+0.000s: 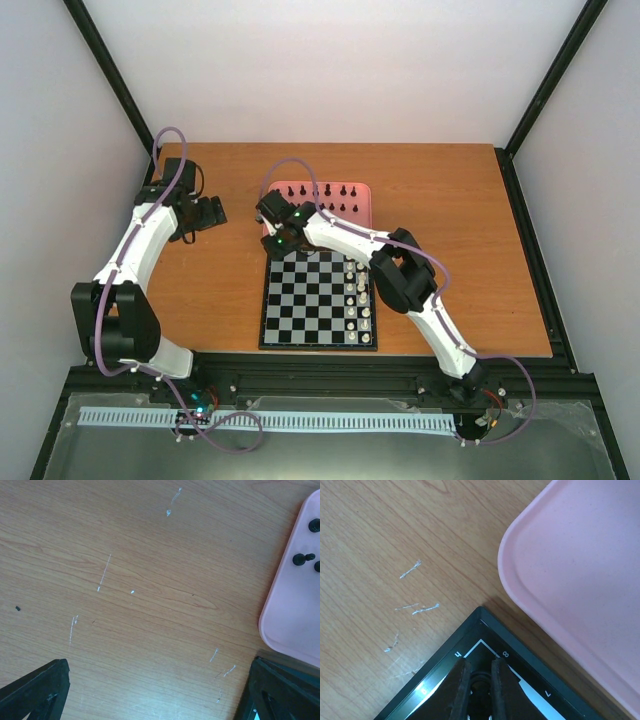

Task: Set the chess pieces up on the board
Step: Place the chess piece on the chessboard.

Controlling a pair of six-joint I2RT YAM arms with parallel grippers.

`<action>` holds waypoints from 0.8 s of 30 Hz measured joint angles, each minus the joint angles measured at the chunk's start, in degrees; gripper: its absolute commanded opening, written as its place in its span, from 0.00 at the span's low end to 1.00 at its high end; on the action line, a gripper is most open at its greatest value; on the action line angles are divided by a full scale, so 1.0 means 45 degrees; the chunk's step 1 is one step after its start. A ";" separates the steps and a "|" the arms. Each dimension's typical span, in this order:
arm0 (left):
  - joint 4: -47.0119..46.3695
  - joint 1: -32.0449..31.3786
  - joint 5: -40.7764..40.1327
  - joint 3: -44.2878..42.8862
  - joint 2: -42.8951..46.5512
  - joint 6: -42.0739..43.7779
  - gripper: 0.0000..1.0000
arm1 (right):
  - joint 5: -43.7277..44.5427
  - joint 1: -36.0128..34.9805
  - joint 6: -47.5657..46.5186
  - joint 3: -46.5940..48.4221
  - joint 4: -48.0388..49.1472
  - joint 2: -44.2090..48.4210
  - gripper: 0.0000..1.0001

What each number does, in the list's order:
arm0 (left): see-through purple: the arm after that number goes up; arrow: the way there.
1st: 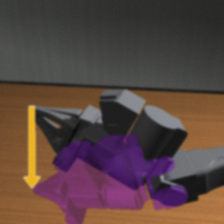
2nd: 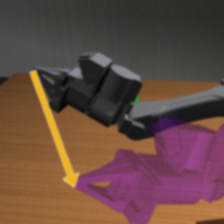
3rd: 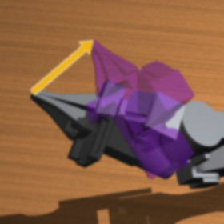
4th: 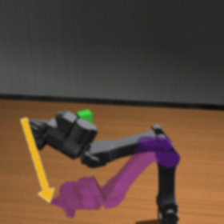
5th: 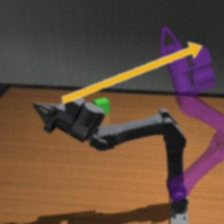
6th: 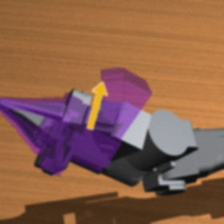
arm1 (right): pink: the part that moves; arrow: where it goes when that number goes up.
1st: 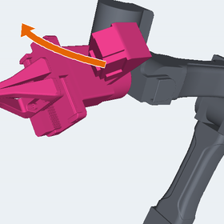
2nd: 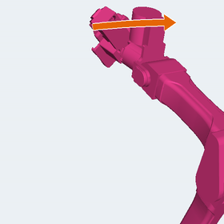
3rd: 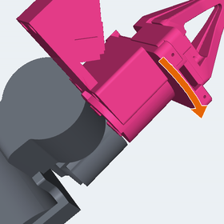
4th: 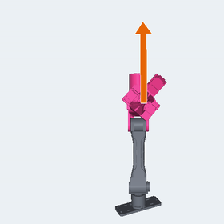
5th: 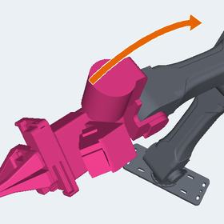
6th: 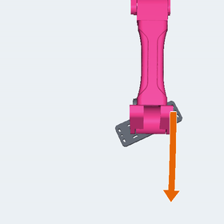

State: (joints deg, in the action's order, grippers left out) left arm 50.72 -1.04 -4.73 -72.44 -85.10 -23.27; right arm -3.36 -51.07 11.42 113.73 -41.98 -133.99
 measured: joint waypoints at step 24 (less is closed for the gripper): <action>-0.0209 0.0000 0.0058 0.0223 0.0024 0.0165 1.00 | -0.0068 0.0005 -0.0015 0.0078 -0.0053 -0.0267 0.20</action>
State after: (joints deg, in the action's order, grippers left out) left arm 49.78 -1.04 -4.47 -71.44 -84.99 -22.52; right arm -3.66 -51.05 11.35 114.08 -42.22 -135.20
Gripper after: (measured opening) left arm 0.997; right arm 0.195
